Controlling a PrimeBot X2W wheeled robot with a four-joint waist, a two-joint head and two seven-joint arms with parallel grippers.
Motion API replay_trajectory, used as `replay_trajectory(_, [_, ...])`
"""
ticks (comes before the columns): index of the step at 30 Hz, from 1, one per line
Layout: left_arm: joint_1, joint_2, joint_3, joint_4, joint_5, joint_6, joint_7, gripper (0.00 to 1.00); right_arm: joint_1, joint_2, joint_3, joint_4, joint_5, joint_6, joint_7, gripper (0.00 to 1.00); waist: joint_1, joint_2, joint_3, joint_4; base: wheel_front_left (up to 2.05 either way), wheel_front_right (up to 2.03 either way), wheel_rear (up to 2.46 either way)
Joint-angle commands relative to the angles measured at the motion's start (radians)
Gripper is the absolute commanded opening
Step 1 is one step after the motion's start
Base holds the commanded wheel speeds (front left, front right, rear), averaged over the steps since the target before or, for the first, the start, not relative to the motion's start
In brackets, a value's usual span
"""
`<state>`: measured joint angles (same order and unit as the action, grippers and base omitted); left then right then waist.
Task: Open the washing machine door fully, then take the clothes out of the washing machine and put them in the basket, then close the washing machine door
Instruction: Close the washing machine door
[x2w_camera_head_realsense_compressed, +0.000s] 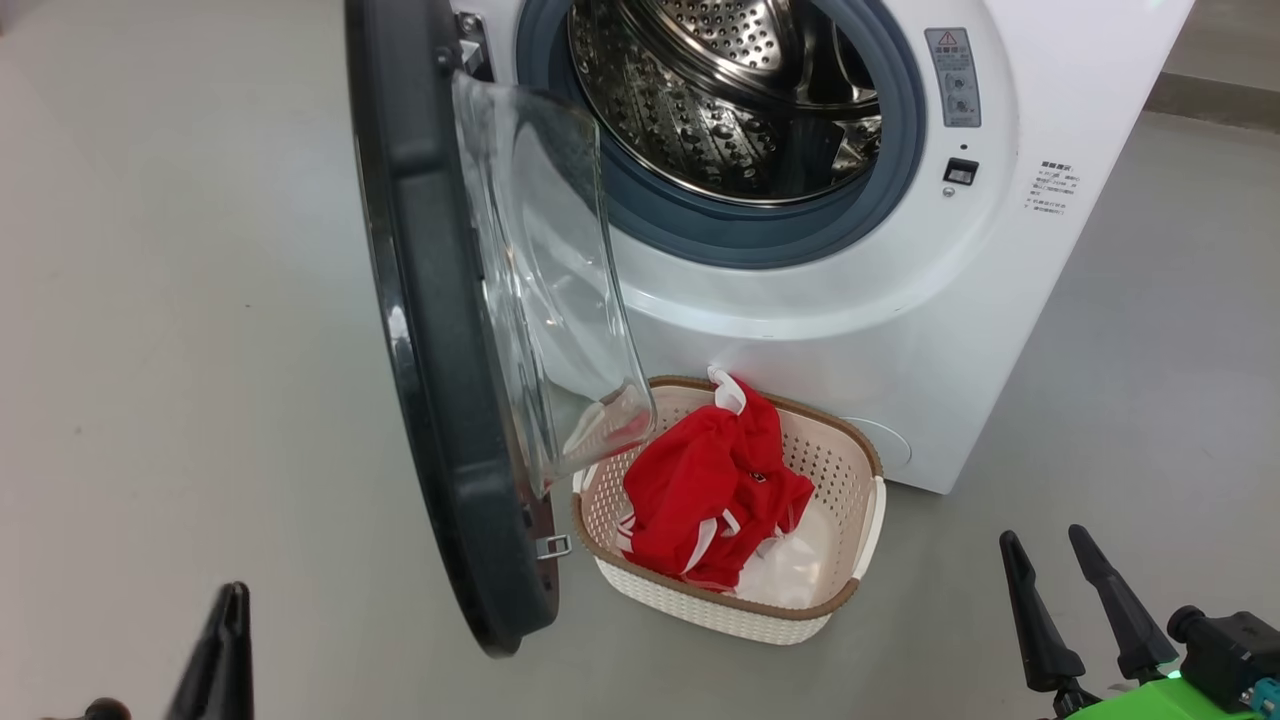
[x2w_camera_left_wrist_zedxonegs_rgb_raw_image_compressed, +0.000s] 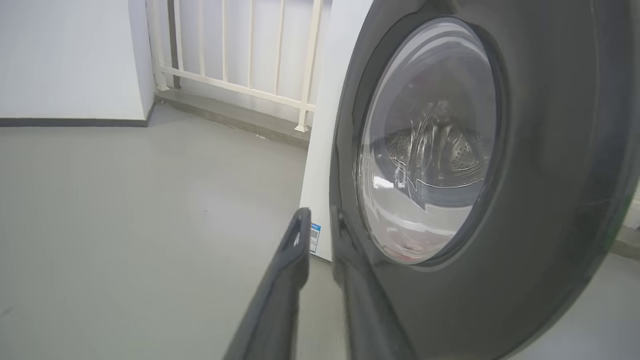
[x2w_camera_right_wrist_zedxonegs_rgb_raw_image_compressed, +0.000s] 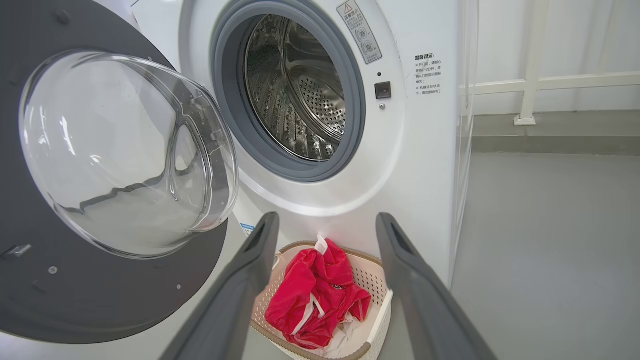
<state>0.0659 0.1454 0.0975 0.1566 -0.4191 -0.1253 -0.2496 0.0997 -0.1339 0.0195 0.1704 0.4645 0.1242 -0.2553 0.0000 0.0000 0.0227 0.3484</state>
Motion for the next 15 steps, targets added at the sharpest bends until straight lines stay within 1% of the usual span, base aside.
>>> replay_trajectory(1, [-0.036,0.036,0.008,-0.025,-0.056,-0.005,-0.012,0.0,-0.016,-0.013,0.026,-0.022,-0.012,0.007,-0.006,1.0,0.0,0.0,0.001,-0.002,0.0,0.0,0.0])
replay_trajectory(5, [-0.053,0.1,-0.078,-0.026,-0.197,-0.005,-0.012,0.0,-0.022,-0.012,0.03,-0.021,-0.012,0.007,-0.006,1.0,0.0,0.0,0.005,-0.008,0.0,0.0,0.0])
replay_trajectory(8, [-0.07,0.146,-0.133,-0.03,-0.27,-0.005,-0.012,0.0,-0.024,-0.011,0.032,-0.021,-0.012,0.007,-0.006,1.0,0.0,0.0,0.008,-0.014,0.0,0.0,0.0])
replay_trajectory(12, [-0.094,0.186,-0.185,-0.046,-0.336,-0.005,-0.012,0.0,-0.027,-0.008,0.034,-0.022,-0.012,0.007,-0.006,1.0,0.0,0.0,0.015,-0.028,0.0,0.0,0.0])
replay_trajectory(15, [-0.114,0.209,-0.232,-0.061,-0.356,-0.005,-0.012,0.0,-0.03,-0.007,0.034,-0.023,-0.012,0.007,-0.006,1.0,0.0,0.0,0.022,-0.039,0.0,0.0,0.0])
